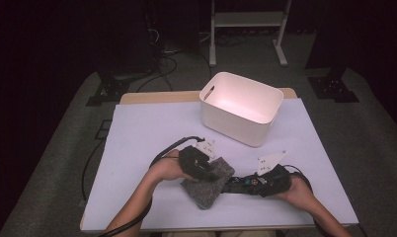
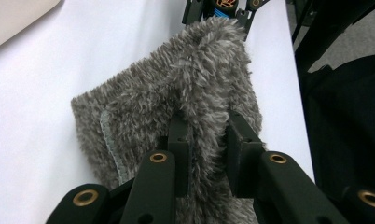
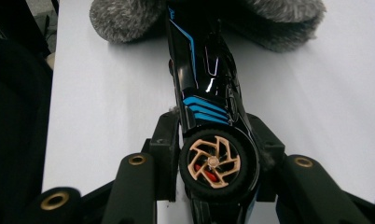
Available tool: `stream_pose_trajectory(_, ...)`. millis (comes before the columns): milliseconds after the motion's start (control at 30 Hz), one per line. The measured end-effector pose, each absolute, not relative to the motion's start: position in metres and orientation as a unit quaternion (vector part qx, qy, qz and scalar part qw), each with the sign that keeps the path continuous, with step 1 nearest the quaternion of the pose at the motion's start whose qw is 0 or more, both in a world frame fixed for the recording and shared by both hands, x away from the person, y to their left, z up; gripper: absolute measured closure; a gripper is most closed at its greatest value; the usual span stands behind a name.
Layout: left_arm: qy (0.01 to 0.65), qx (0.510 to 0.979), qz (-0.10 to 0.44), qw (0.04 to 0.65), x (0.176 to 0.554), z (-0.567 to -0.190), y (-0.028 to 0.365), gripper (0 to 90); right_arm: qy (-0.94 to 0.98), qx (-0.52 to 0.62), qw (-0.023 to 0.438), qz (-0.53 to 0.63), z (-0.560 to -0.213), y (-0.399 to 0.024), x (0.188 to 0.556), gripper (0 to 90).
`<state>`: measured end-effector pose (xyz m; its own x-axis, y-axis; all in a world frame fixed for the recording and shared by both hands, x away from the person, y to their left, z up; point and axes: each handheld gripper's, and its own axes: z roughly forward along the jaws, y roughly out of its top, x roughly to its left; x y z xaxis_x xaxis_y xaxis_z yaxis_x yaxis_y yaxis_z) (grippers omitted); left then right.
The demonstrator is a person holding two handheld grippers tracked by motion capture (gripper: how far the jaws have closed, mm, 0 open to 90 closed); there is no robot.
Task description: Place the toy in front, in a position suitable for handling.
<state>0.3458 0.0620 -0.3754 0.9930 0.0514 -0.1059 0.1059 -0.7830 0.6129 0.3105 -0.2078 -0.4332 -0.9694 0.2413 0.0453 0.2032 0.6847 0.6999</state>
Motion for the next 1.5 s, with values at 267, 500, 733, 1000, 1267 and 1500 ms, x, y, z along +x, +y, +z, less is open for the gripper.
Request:
stream_pose_trajectory(267, 0.057, 0.939, -0.031, 0.337, 0.342, -0.366, 0.074, 60.2, 0.912, 0.121, 0.021, 0.392, -0.436, -0.202, 0.315, 60.0)
stream_pose_trajectory(500, 0.051, 0.946, -0.015, 0.321, 0.339, -0.355, 0.056, 44.8, 0.913, 0.124, 0.021, 0.389, -0.436, -0.201, 0.314, 59.5)
stream_pose_trajectory(733, 0.037, 0.949, -0.018, 0.312, 0.342, -0.37, 0.038, 65.8, 0.913, 0.124, 0.024, 0.389, -0.436, -0.201, 0.314, 59.8)
stream_pose_trajectory(1000, 0.022, 0.95, -0.001, 0.312, 0.339, -0.37, 0.04, 79.0, 0.912, 0.119, 0.027, 0.391, -0.437, -0.201, 0.314, 60.0)
stream_pose_trajectory(1267, 0.042, 0.948, -0.006, 0.316, 0.339, -0.371, 0.072, 79.2, 0.911, 0.121, 0.025, 0.392, -0.437, -0.2, 0.314, 60.1)
stream_pose_trajectory(1500, 0.013, 0.949, -0.018, 0.315, 0.334, -0.364, 0.054, 79.0, 0.915, 0.102, 0.033, 0.388, -0.436, -0.178, 0.316, 60.3)
